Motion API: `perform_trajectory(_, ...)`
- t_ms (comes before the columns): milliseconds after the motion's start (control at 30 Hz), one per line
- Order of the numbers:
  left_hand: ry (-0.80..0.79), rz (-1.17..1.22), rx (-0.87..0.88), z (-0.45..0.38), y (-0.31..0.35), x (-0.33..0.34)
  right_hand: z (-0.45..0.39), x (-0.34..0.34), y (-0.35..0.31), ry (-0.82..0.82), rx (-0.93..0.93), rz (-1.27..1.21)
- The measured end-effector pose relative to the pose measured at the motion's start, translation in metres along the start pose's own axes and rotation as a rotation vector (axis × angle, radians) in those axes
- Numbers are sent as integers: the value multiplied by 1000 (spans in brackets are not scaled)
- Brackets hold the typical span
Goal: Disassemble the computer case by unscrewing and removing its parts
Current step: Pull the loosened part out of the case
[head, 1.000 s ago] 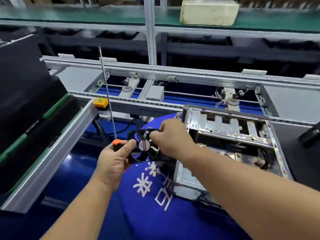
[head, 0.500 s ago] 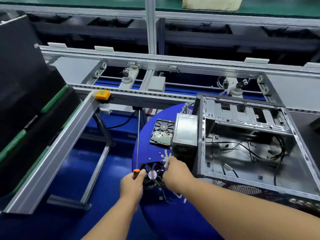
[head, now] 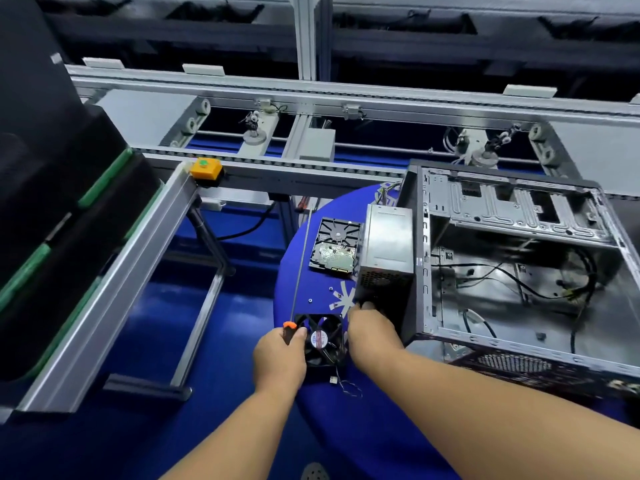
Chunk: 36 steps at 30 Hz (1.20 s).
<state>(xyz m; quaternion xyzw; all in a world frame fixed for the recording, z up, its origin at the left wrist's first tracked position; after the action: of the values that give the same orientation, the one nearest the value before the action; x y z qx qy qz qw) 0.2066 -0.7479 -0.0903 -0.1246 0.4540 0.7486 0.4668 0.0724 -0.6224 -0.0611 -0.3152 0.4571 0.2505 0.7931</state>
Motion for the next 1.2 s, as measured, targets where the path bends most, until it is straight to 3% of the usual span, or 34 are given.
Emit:
perform_trajectory(167,11,11,33,2,6,0,8,-1,-4,62,-58,-28)
perform_trajectory(500,-28,194,9,4,-3,-11,33,-17,-5,133,31,-279)
perform_trajectory(633,-51,235,-3,3,-12,-24,77,-6,2,255,-49,-527)
perform_trajectory(800,-92,227,18,11,-18,-28,130,14,39,327,-27,-497)
perform_trajectory(1200,-256,289,64,23,-27,-6,194,19,118,213,216,-532)
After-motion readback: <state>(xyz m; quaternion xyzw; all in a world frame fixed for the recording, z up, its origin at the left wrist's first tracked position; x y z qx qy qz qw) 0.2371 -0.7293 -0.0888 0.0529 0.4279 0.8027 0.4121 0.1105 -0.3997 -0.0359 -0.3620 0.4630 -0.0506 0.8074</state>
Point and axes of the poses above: each hand's wrist, its own z-axis away from the middle knuckle, its own x-axis out of the palm, y = z × x, the point moved 3 cm from there along -z, towards the middle knuckle, and after that the axes turned 15 degrees about -x, right-handed, at the moved point
